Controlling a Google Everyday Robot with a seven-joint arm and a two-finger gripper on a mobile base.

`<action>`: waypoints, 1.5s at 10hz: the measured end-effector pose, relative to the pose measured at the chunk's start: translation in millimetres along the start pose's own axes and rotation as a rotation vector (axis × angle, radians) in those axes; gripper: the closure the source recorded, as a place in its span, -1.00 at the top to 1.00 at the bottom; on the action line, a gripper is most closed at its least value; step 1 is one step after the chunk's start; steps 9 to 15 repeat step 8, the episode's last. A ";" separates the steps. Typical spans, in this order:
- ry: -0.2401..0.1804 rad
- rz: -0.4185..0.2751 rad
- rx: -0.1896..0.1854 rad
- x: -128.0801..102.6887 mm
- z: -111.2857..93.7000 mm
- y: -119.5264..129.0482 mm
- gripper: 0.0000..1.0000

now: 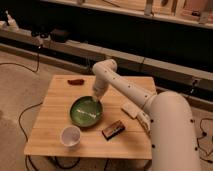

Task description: Drag the ceramic bowl in a circle

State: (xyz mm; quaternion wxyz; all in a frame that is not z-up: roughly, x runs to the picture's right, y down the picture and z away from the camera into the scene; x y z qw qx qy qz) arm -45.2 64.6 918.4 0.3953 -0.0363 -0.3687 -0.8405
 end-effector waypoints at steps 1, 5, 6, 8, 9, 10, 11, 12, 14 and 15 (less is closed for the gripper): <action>0.007 0.006 0.001 9.2 1.6 1.0 -1.00; 0.020 0.095 -0.071 19.7 2.1 54.0 -1.00; 0.016 0.125 -0.094 14.0 -0.1 69.1 -1.00; 0.002 0.182 -0.132 -6.5 -6.1 96.2 -1.00; 0.002 0.182 -0.132 -6.5 -6.1 96.2 -1.00; 0.002 0.182 -0.132 -6.5 -6.1 96.2 -1.00; 0.002 0.182 -0.132 -6.5 -6.1 96.2 -1.00; 0.002 0.182 -0.132 -6.5 -6.1 96.2 -1.00; 0.002 0.182 -0.132 -6.5 -6.1 96.2 -1.00; 0.002 0.182 -0.132 -6.5 -6.1 96.2 -1.00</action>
